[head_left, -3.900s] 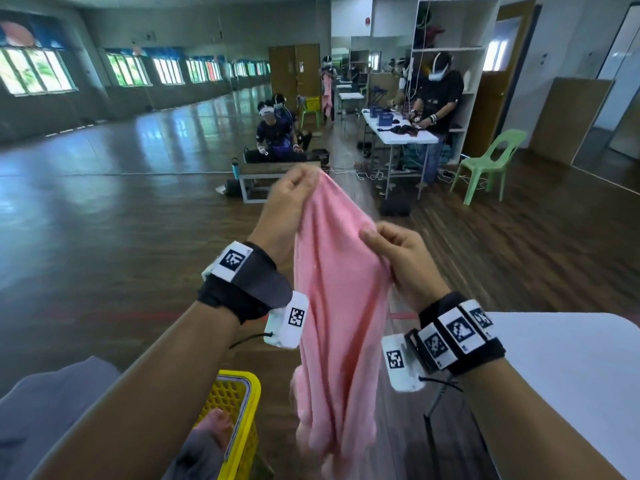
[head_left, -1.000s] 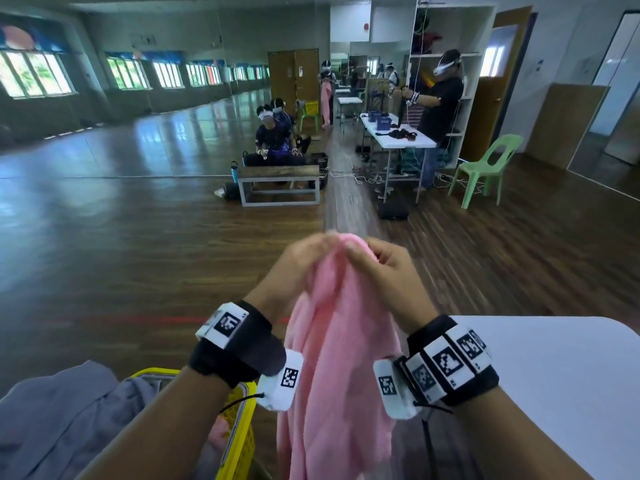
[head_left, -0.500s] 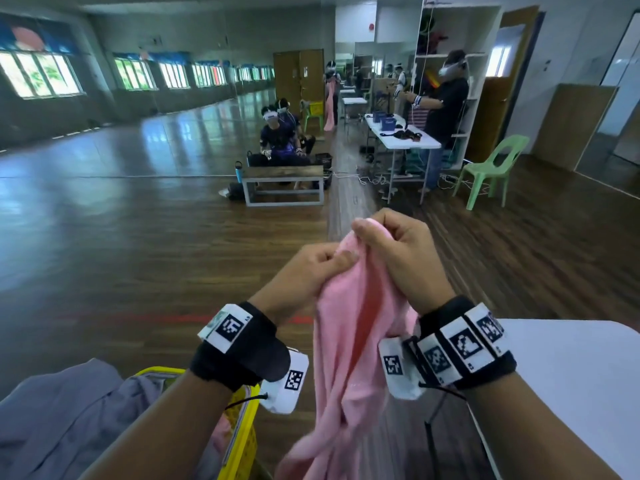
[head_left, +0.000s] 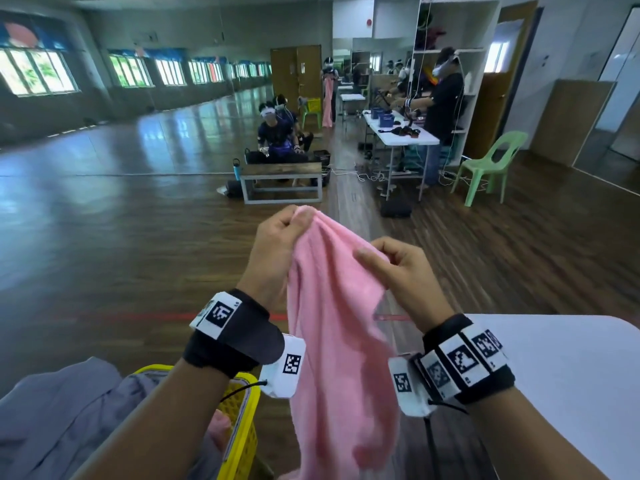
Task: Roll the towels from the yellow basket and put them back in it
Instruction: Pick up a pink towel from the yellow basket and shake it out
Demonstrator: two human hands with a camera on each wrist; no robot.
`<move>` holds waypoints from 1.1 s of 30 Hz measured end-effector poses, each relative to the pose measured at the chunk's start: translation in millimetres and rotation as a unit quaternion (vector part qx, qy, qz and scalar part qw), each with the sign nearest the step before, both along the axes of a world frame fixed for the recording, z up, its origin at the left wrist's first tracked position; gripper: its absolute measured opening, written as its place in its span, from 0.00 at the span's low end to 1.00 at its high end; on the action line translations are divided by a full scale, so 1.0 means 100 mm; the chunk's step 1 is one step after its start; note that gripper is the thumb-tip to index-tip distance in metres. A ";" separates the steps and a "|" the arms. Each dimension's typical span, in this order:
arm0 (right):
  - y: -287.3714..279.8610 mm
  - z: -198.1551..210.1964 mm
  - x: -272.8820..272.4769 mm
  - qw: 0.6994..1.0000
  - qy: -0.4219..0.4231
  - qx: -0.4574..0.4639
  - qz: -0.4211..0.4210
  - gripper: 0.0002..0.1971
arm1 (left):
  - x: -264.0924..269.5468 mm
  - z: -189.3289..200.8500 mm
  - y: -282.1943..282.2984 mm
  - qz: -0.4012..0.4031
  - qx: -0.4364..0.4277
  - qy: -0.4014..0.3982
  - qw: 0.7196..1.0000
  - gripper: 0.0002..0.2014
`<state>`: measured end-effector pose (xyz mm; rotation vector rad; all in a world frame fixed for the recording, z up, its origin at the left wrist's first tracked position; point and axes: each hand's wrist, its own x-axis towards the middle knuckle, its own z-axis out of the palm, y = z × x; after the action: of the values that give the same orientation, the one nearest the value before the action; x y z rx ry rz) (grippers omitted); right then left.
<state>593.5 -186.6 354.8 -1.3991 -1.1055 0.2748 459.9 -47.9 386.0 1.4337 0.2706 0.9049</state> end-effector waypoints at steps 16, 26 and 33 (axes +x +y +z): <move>0.05 0.04 -0.12 0.992 0.089 0.070 0.053 0.08 | 0.02 -0.06 -0.24 -0.073 0.065 0.078 0.992 0.15; -0.02 -0.20 -0.19 0.998 0.053 -0.002 0.045 0.07 | 0.01 0.17 0.08 0.192 0.117 0.010 0.974 0.11; 0.07 0.18 -0.12 0.996 -0.018 0.087 0.009 0.06 | 0.02 -0.04 -0.32 -0.021 0.196 0.185 0.963 0.23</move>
<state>581.8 -179.4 372.7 -1.2448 -1.1453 0.1627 462.0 -80.4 381.9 1.9732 0.3504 0.6724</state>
